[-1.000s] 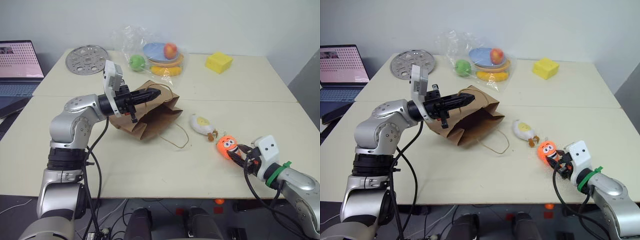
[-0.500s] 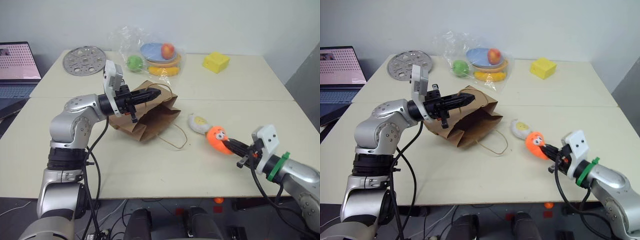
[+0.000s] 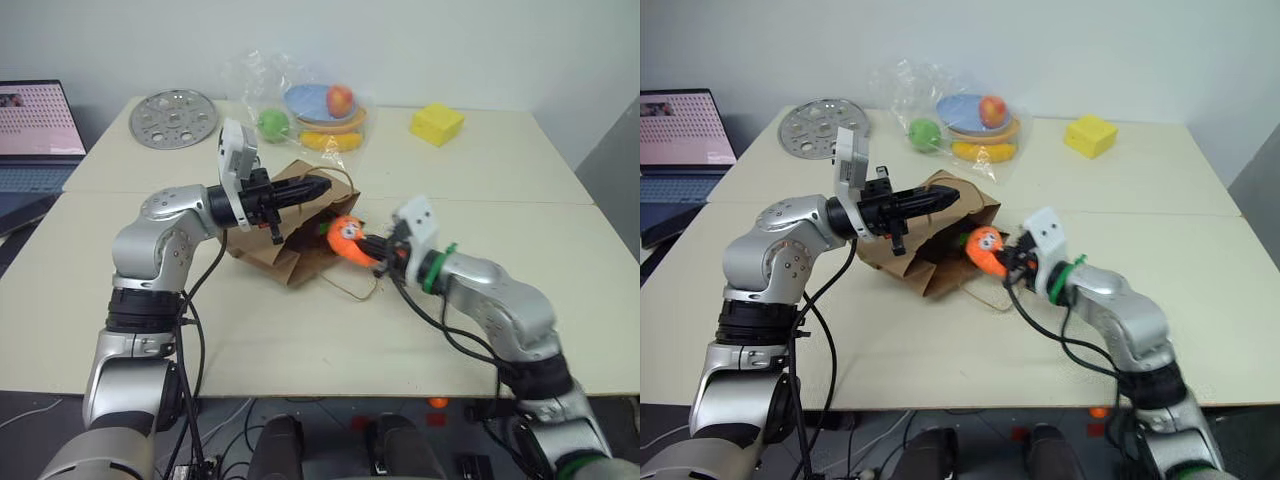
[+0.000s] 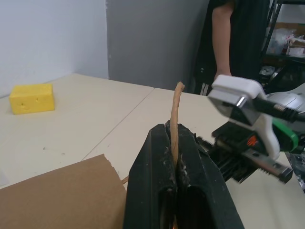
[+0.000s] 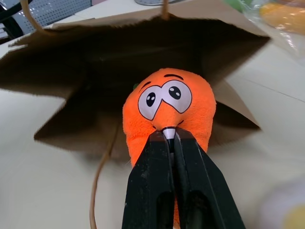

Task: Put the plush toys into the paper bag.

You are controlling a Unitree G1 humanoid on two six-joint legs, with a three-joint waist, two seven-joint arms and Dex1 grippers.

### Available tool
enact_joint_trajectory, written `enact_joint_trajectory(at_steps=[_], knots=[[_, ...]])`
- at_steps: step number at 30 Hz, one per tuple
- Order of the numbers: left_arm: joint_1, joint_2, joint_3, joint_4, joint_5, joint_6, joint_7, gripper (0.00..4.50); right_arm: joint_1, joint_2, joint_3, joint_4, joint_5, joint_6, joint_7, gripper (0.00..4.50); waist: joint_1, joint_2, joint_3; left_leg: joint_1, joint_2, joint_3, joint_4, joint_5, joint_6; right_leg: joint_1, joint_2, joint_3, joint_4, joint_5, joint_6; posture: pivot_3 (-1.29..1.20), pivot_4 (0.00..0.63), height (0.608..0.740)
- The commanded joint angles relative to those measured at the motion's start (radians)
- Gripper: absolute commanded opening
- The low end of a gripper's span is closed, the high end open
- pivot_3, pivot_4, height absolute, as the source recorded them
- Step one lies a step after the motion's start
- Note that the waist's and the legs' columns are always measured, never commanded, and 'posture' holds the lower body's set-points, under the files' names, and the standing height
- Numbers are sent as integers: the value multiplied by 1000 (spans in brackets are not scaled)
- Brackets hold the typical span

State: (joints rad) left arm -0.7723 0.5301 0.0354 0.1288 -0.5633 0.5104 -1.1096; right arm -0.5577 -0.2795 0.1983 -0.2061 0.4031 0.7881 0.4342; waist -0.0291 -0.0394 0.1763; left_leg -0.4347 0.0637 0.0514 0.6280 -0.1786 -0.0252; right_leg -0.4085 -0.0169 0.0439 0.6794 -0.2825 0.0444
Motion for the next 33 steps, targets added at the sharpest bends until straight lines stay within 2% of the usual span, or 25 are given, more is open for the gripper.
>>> enact_joint_trajectory(at_steps=[1, 7, 12, 16, 25, 29, 33], knots=[[-23, 0, 4, -22, -3, -14, -11, 0, -78, 63, 33, 88, -54, -78, -3, 8, 0, 0, 0, 0, 0, 0, 0, 0, 0, 0, 0, 0, 0, 0, 0, 0, 150, 740], [-27, -7, 2, -25, -3, -9, -18, 0, -198, 227, 74, 317, -126, -185, 1, 8, -3, 0, 0, 0, 0, 0, 0, 0, 0, 0, 0, 0, 1, 0, 0, 0, 150, 740], [-28, -5, 3, -23, -2, -8, -20, 0, -211, 285, 58, 397, -150, -242, 10, 8, 1, 0, 0, -1, 0, -1, 0, 0, 0, 0, 0, -1, 1, 0, 0, 0, 150, 740], [-27, -2, 4, -22, -2, -7, -25, 0, -186, 289, 50, 379, -153, -263, 24, 1041, -2, 0, 0, -1, 0, 0, 0, 0, 0, 0, -1, -1, 1, 0, 0, 0, 150, 740], [-22, -4, 6, -19, 3, -17, -23, 0, -50, 147, -1, 74, -117, -158, 50, 4345, -1, 0, 0, -1, 0, -1, 0, 0, 0, 0, -1, -1, 1, 0, 0, 0, 150, 740], [-3, 1, 11, -32, -2, -14, -21, 0, 93, 30, -95, -152, -125, -79, -2, 4431, 1, 0, 0, -1, 0, -2, 0, 0, 0, 0, -1, -2, 1, 0, 0, 0, 150, 740], [1, 3, 11, -34, -3, -13, -20, 0, 197, -36, -149, -228, -140, -23, -52, 4431, 1, 0, 0, -1, 0, -1, 0, 0, 0, 0, -1, -1, 0, 0, 0, 0, 150, 740]])
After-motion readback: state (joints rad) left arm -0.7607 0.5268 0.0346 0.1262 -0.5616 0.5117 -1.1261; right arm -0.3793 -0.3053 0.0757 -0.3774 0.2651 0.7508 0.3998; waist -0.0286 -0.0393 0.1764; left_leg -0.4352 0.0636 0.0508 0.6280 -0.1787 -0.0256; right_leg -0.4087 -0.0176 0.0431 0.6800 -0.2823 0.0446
